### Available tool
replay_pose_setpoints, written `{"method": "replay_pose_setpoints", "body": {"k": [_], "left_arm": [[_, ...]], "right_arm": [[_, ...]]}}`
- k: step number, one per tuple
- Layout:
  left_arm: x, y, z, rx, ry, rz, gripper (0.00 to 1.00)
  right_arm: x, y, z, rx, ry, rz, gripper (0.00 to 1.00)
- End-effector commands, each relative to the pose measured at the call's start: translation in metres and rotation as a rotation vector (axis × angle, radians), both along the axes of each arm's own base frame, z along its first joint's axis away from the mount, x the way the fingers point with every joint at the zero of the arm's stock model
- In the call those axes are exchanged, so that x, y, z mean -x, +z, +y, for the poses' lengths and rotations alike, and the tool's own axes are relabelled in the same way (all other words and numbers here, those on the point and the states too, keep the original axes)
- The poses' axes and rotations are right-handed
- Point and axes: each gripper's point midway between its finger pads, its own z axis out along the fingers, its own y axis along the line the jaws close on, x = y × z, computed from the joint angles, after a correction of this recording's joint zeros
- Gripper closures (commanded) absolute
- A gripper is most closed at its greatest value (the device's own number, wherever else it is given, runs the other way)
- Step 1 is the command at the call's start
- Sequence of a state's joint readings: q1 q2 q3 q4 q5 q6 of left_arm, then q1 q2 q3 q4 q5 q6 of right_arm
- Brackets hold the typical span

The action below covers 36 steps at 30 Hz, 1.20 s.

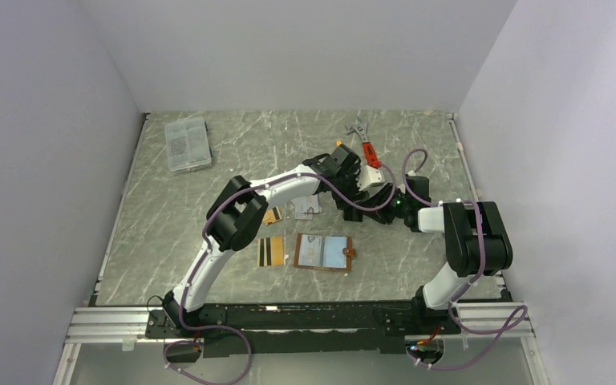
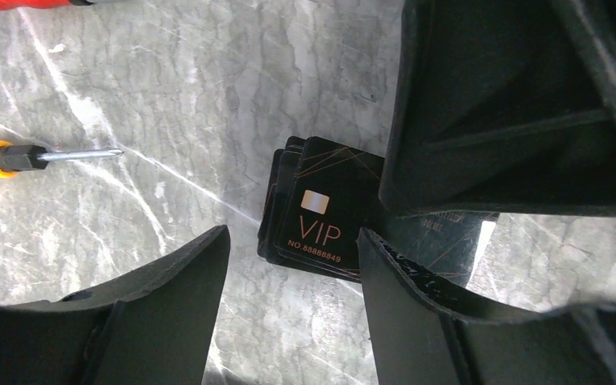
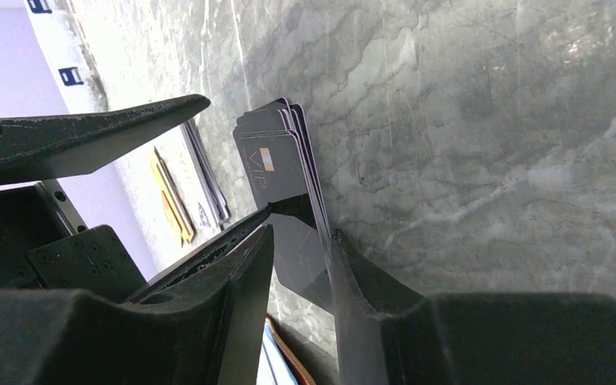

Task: Put the credit cards into the card holder
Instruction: Pick up the credit card from the center of the board.

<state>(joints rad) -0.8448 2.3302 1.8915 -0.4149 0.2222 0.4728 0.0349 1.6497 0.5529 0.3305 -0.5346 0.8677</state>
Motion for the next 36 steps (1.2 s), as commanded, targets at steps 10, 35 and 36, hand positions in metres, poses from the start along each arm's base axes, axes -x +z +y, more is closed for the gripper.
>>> {"method": "replay_pose_setpoints", "body": {"k": [10, 35, 36], "left_arm": [[0.006, 0.059, 0.011, 0.148, 0.016, 0.082, 0.29], [0.013, -0.004, 0.003, -0.014, 0.011, 0.065, 0.32], [0.018, -0.003, 0.000, -0.009, 0.000, 0.075, 0.32]], "right_arm": [[0.031, -0.037, -0.012, 0.067, -0.029, 0.098, 0.66], [0.063, -0.041, -0.021, 0.119, -0.051, 0.142, 0.57], [0.064, -0.041, -0.020, 0.111, -0.054, 0.143, 0.57]]}}
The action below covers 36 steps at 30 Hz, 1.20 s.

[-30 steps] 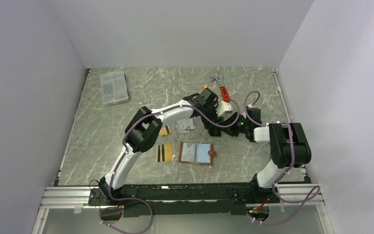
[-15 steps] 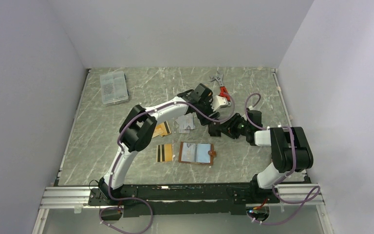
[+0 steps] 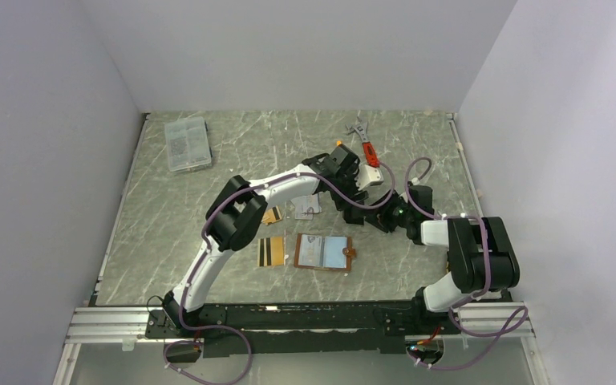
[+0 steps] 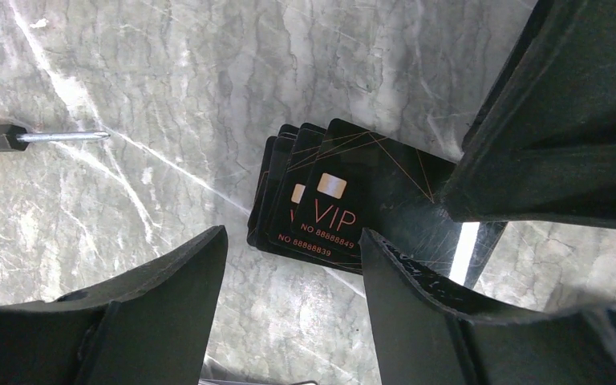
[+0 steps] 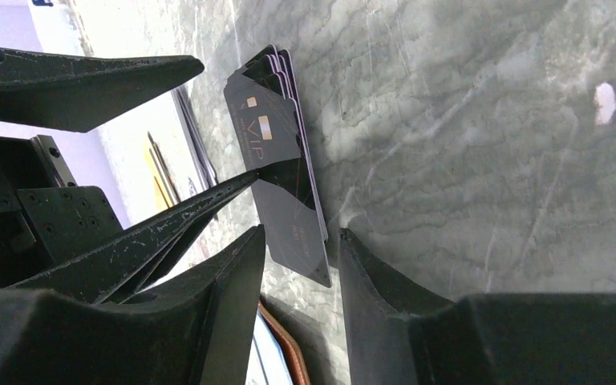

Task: Put the credit cards into the card holder
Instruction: Pick up the credit card from the center of the board.

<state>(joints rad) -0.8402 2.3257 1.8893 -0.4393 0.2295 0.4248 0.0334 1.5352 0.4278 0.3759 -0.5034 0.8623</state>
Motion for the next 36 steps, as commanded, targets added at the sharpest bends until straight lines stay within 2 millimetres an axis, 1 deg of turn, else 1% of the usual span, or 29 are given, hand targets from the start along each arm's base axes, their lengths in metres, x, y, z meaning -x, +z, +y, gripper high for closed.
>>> {"method": "replay_pose_setpoints", "body": {"k": [1, 7, 10, 14, 17, 22, 25, 26, 28, 31, 34, 36], "left_arm": [[0.018, -0.001, -0.006, -0.004, -0.041, 0.038, 0.32], [0.037, 0.001, -0.015, 0.017, -0.080, 0.099, 0.33], [0.042, 0.003, -0.020, 0.036, -0.096, 0.126, 0.33], [0.043, 0.005, -0.022, 0.044, -0.098, 0.137, 0.33], [0.039, 0.012, -0.022, 0.056, -0.095, 0.129, 0.33], [0.024, 0.031, -0.020, 0.102, -0.065, 0.128, 0.32], [0.019, 0.030, -0.017, 0.100, -0.055, 0.130, 0.32], [0.018, 0.030, -0.017, 0.099, -0.053, 0.133, 0.31], [0.013, 0.033, -0.014, 0.105, -0.037, 0.143, 0.31], [0.005, 0.045, -0.004, 0.136, -0.001, 0.163, 0.29], [0.006, 0.062, 0.008, 0.167, 0.029, 0.189, 0.27], [0.010, 0.069, 0.015, 0.186, 0.050, 0.215, 0.28]], "right_arm": [[0.041, -0.042, -0.014, 0.079, -0.040, 0.181, 0.57], [0.039, -0.040, -0.011, 0.054, -0.049, 0.175, 0.58], [0.038, -0.040, -0.009, 0.032, -0.054, 0.171, 0.59], [0.042, -0.045, -0.008, 0.026, -0.057, 0.189, 0.62], [0.044, -0.046, -0.010, 0.032, -0.066, 0.191, 0.71], [0.044, -0.045, -0.009, 0.026, -0.068, 0.194, 0.86], [0.046, -0.043, -0.008, 0.016, -0.070, 0.192, 1.00], [0.046, -0.042, -0.008, 0.015, -0.071, 0.194, 1.00], [0.044, -0.035, -0.009, 0.017, -0.072, 0.174, 1.00], [0.038, -0.021, -0.009, 0.017, -0.073, 0.127, 1.00], [0.029, -0.003, -0.008, 0.012, -0.071, 0.062, 1.00], [0.021, 0.010, -0.008, 0.006, -0.068, 0.016, 1.00]]}}
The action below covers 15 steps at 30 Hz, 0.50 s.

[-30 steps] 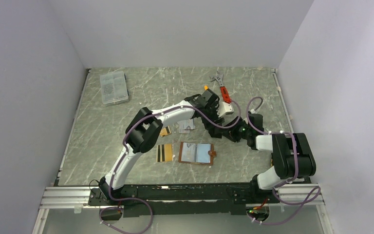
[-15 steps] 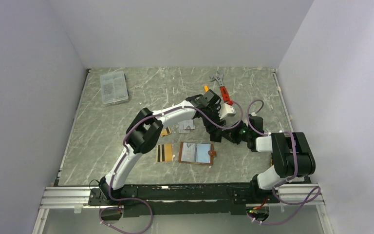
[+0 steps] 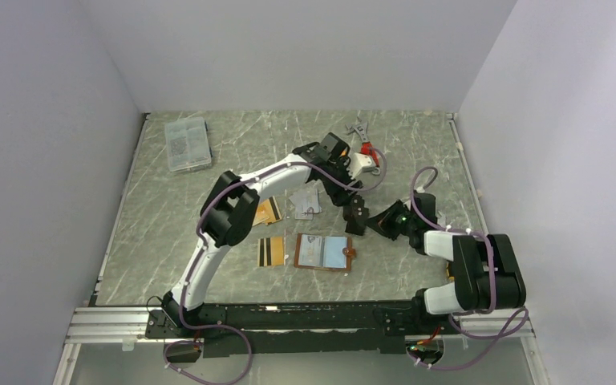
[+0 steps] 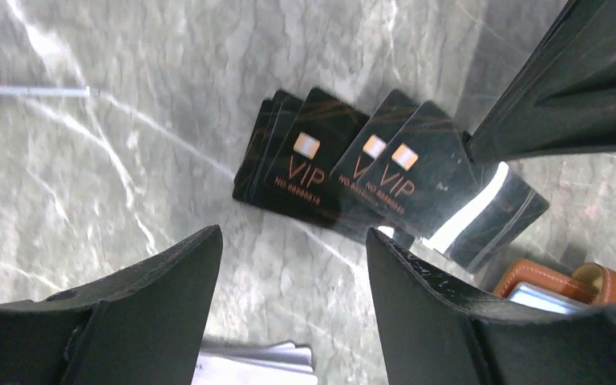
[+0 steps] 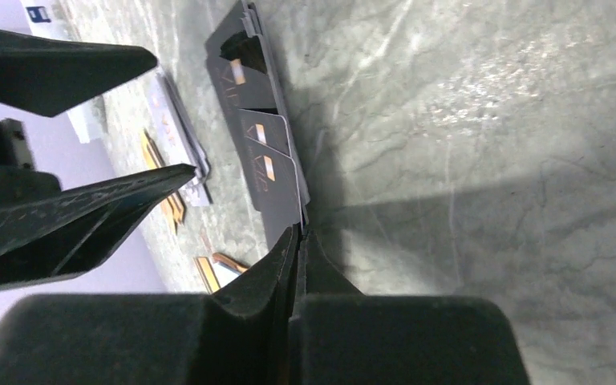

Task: Put the credit cards into the card holder
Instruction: Pick up the credit card from the center of the board.

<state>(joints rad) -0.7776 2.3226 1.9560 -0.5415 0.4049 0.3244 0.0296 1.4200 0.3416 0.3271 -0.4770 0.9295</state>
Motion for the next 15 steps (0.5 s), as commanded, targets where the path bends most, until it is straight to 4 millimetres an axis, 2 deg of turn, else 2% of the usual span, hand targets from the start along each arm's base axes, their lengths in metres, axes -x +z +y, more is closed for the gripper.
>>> {"method": "replay_pose_setpoints", "body": {"k": [1, 5, 7, 9, 11, 15], "left_arm": [[0.008, 0.052, 0.011, 0.105, 0.038, 0.047, 0.28], [0.018, 0.058, 0.020, 0.162, 0.067, 0.124, 0.34], [0.025, 0.060, 0.021, 0.197, 0.066, 0.177, 0.37], [0.030, 0.058, 0.020, 0.224, 0.073, 0.228, 0.31], [0.036, 0.058, 0.018, 0.264, 0.067, 0.295, 0.37], [0.041, 0.050, 0.016, 0.295, 0.126, 0.430, 0.38]], "right_arm": [[-0.007, 0.017, -0.002, 0.026, 0.002, -0.056, 1.00], [-0.022, 0.043, 0.003, 0.002, 0.032, -0.146, 1.00], [-0.025, 0.048, 0.005, -0.005, 0.044, -0.163, 1.00], [-0.026, 0.052, 0.006, -0.010, 0.047, -0.177, 1.00], [-0.026, 0.054, 0.006, -0.008, 0.047, -0.187, 1.00], [-0.027, 0.054, 0.007, -0.010, 0.052, -0.188, 1.00]]}}
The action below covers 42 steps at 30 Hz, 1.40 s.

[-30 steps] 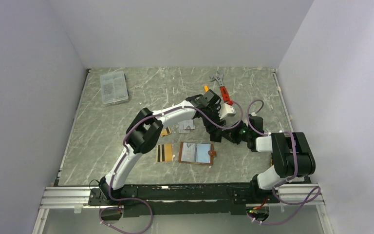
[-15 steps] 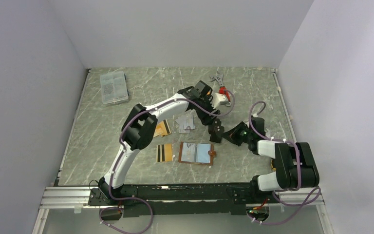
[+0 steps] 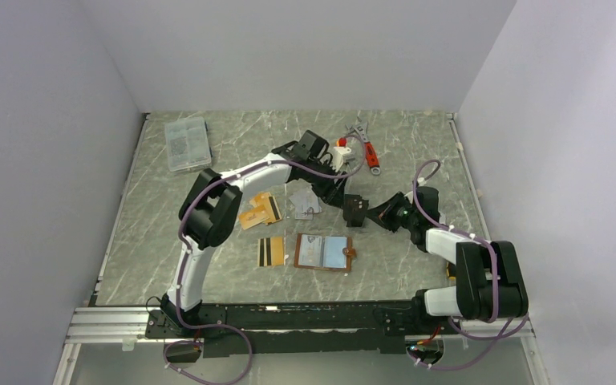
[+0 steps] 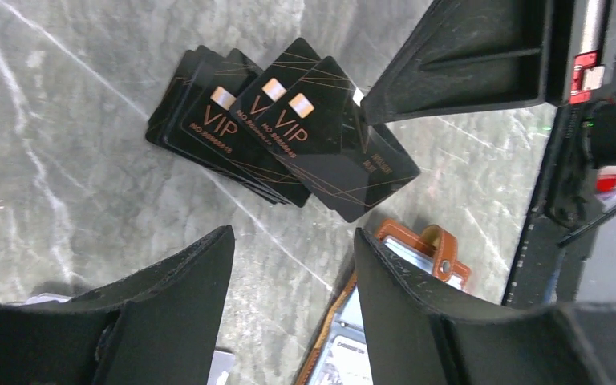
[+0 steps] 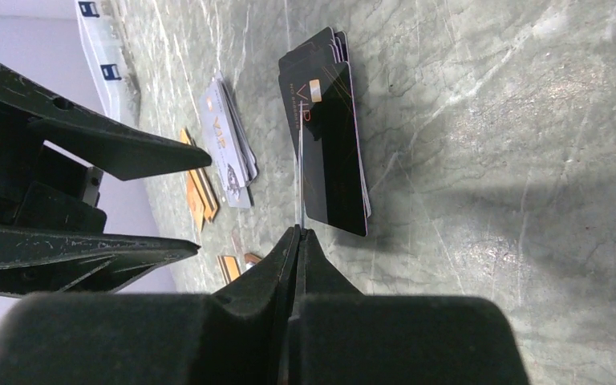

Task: Put the credit cards into the card holder
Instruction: Pick up the credit card from the center of the board.

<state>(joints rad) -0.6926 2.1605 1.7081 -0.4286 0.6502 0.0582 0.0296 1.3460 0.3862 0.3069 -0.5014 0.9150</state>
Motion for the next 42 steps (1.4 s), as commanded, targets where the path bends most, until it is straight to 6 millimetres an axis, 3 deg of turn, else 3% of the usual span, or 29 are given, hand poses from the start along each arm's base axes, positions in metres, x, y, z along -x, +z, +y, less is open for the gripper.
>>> {"method": "replay_pose_setpoints", "body": {"k": [1, 5, 11, 22, 30, 35, 42], "left_arm": [[0.009, 0.023, -0.011, 0.140, 0.048, 0.159, 0.38], [0.009, 0.019, -0.006, 0.192, 0.135, 0.251, 0.36], [0.019, 0.033, -0.006, 0.279, 0.150, 0.340, 0.31], [0.031, 0.056, -0.013, 0.425, 0.094, 0.459, 0.30], [0.032, 0.046, -0.009, 0.396, 0.111, 0.451, 0.31], [0.031, 0.048, -0.012, 0.407, 0.105, 0.458, 0.35], [0.034, 0.062, -0.020, 0.486, 0.056, 0.507, 0.56]], "right_arm": [[-0.013, 0.023, 0.004, -0.008, 0.025, -0.090, 1.00], [-0.013, 0.030, 0.005, -0.019, 0.030, -0.117, 1.00], [-0.011, 0.049, 0.008, -0.051, 0.035, -0.168, 1.00], [-0.006, 0.066, 0.017, -0.143, 0.044, -0.196, 1.00], [-0.007, 0.080, 0.019, -0.170, 0.044, -0.223, 1.00], [-0.006, 0.077, 0.021, -0.180, 0.049, -0.213, 1.00], [-0.005, 0.068, 0.024, -0.173, 0.060, -0.195, 1.00]]}}
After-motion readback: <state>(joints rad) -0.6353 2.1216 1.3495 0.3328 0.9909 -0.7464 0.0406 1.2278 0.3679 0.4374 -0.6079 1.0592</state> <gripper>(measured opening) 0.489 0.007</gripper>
